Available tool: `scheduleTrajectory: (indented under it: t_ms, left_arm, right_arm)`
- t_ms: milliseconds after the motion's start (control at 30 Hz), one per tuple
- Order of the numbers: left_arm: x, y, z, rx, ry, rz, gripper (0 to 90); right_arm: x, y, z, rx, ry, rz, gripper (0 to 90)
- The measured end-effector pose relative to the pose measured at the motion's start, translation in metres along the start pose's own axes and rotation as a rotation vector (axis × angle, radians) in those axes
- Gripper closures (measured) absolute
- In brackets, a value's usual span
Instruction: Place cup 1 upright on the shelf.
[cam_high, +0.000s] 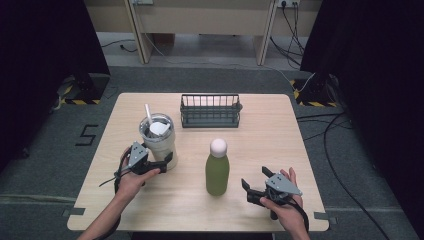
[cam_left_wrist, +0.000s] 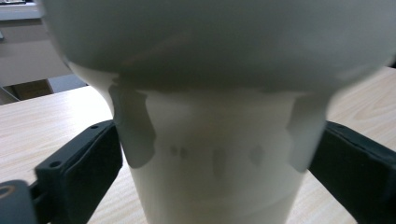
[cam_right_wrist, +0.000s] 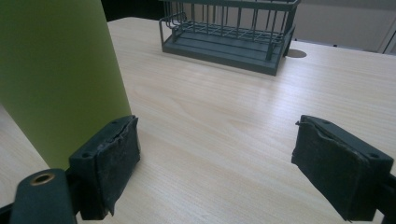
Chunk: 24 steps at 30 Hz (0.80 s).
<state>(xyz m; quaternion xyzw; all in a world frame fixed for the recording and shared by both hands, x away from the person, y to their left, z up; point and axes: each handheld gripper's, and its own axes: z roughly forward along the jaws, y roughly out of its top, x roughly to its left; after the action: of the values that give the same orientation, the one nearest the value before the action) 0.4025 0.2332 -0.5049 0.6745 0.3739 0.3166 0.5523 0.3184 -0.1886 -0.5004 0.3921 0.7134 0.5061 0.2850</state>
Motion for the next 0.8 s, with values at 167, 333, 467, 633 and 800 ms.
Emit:
scheduleTrajectory:
  t_ms: [167, 333, 467, 633, 800]
  left_arm:
    - [0.0002, -0.0017, 0.0022, -0.011, -0.006, -0.004, 9.6]
    - [0.0023, -0.0013, 0.0019, -0.009, -0.021, -0.007, 10.2]
    - [0.0028, -0.0003, 0.0015, -0.005, -0.025, -0.005, 10.3]
    - [0.0032, 0.0023, 0.0013, 0.008, -0.032, 0.001, 10.4]
    - [0.0022, 0.0035, 0.0015, 0.010, -0.037, 0.013, 10.4]
  right_arm:
    - [0.0003, -0.0007, 0.0002, 0.001, 0.002, 0.003, 14.6]
    - [-0.0002, -0.0020, 0.0016, 0.008, -0.001, 0.005, 14.6]
    - [0.0004, -0.0023, 0.0027, 0.010, 0.000, 0.004, 14.6]
    - [-0.0001, -0.0027, 0.0025, 0.010, -0.003, 0.006, 14.7]
    - [-0.0013, -0.0029, 0.0019, 0.010, -0.006, 0.008, 14.7]
